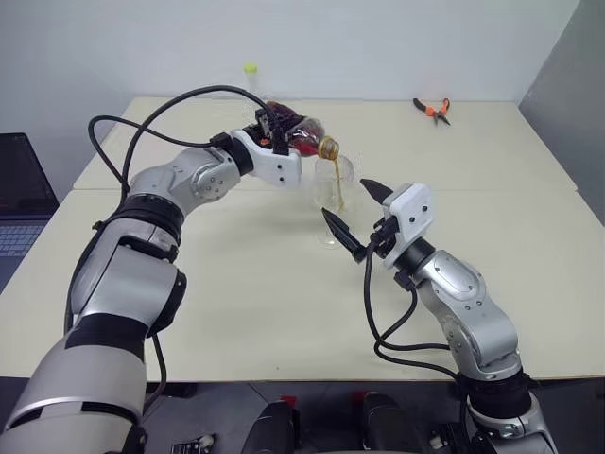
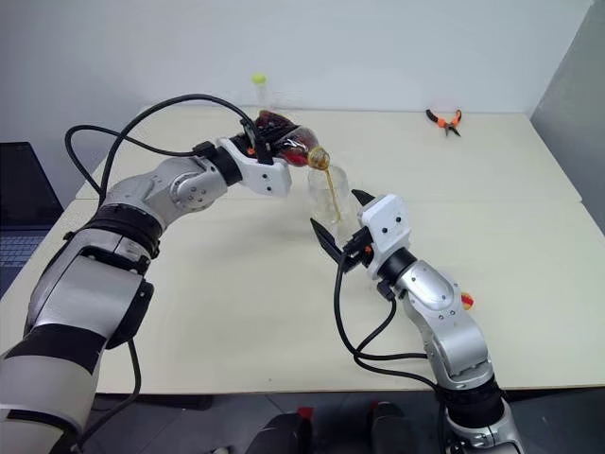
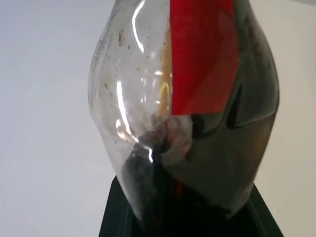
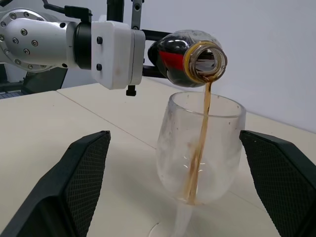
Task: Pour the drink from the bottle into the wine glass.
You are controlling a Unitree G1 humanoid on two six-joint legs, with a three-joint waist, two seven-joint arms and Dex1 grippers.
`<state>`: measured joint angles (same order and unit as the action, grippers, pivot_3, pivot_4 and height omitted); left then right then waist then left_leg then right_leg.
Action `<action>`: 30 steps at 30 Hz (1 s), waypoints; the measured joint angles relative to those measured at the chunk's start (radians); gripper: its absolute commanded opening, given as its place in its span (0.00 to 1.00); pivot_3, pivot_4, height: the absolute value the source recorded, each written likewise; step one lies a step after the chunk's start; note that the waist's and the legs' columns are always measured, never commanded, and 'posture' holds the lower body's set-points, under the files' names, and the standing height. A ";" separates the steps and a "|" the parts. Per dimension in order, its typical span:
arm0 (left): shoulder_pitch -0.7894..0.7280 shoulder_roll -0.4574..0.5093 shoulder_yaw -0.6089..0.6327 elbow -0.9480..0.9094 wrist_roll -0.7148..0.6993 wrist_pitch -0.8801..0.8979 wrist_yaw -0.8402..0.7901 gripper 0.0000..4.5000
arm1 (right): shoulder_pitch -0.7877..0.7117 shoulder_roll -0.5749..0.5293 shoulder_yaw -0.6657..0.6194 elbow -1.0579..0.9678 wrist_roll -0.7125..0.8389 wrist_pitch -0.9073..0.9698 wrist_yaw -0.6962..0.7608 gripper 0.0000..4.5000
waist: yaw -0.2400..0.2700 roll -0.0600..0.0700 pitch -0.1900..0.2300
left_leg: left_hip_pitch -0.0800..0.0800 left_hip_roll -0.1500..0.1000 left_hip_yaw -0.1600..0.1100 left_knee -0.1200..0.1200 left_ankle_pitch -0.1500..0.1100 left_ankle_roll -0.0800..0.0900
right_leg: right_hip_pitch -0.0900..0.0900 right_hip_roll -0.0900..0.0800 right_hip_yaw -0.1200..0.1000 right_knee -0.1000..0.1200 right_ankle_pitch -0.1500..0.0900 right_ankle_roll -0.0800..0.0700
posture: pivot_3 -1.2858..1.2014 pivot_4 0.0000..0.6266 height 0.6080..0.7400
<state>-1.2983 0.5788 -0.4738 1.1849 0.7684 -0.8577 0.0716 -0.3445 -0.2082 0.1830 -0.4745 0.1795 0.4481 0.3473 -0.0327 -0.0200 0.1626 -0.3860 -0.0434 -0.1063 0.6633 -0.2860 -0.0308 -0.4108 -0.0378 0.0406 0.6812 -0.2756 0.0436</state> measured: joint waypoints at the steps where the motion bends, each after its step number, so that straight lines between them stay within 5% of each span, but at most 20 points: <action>1: -0.001 0.001 -0.003 0.001 0.004 0.000 0.005 0.15 | 0.000 0.000 0.000 0.000 0.000 0.000 0.000 1.00 | 0.000 0.000 0.000 | 0.000 0.000 0.000 0.000 0.000 0.000 | 0.000 0.000 0.000 0.000 0.000 0.000 | 0.52 0.24 1.00; 30: -0.021 0.008 -0.039 0.037 0.038 0.021 0.048 0.15 | 0.011 0.000 0.000 0.000 0.000 0.000 0.001 1.00 | 0.000 0.000 0.000 | 0.000 0.000 0.000 0.000 0.000 0.000 | 0.000 0.000 0.000 0.000 0.000 0.000 | 0.52 0.24 1.00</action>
<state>-1.3197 0.5868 -0.5131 1.2223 0.8063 -0.8368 0.1194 -0.3340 -0.2083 0.1833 -0.4744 0.1797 0.4484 0.3486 -0.0329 -0.0200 0.1626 -0.3860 -0.0438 -0.1060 0.6636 -0.2860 -0.0309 -0.4110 -0.0378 0.0405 0.6816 -0.2756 0.0435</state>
